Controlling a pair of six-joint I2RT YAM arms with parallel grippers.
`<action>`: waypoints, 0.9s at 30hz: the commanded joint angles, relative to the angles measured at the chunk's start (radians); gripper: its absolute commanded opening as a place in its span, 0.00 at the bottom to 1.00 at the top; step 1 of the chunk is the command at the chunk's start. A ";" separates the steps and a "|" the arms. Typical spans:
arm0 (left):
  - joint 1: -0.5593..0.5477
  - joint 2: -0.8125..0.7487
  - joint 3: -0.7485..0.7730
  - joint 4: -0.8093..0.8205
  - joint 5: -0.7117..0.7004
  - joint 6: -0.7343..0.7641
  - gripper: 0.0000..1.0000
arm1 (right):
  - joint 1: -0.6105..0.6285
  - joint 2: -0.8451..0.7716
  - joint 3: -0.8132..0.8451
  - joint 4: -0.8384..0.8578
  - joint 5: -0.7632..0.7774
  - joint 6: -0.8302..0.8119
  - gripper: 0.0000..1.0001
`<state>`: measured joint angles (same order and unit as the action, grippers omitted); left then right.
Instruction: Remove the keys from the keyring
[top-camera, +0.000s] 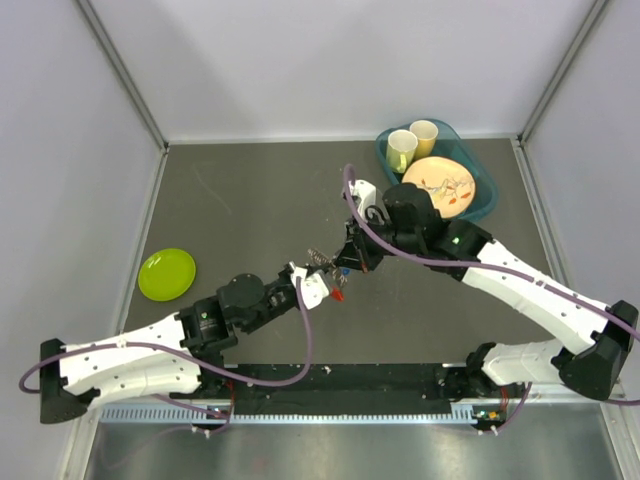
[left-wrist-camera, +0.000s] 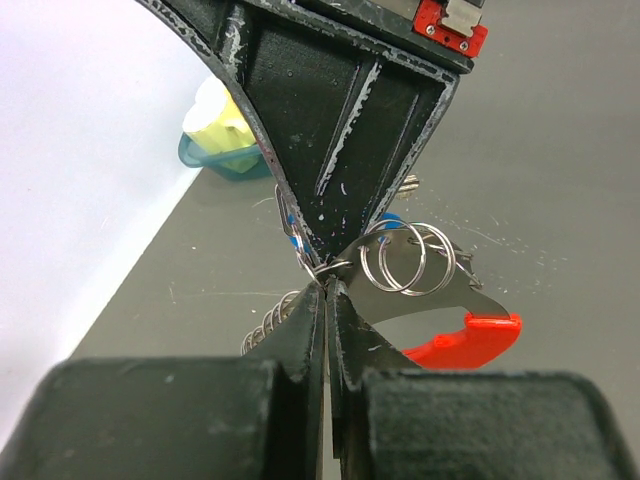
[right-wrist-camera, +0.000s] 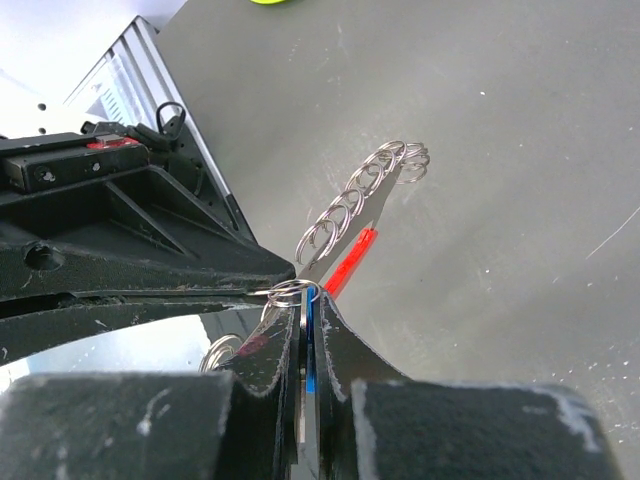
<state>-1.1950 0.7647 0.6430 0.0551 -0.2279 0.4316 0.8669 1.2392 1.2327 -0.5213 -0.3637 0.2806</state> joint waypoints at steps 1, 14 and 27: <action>-0.029 0.030 0.012 0.089 0.084 0.009 0.00 | 0.003 -0.001 0.067 0.124 -0.049 0.060 0.00; -0.028 0.070 0.044 0.080 0.049 -0.034 0.00 | 0.061 0.046 0.086 0.092 -0.073 0.000 0.00; -0.026 0.070 0.035 0.046 0.039 -0.067 0.00 | 0.083 0.008 0.096 0.073 0.006 -0.014 0.00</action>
<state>-1.1999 0.8146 0.6430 0.0238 -0.2604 0.3904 0.9028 1.2827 1.2457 -0.5766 -0.2962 0.2428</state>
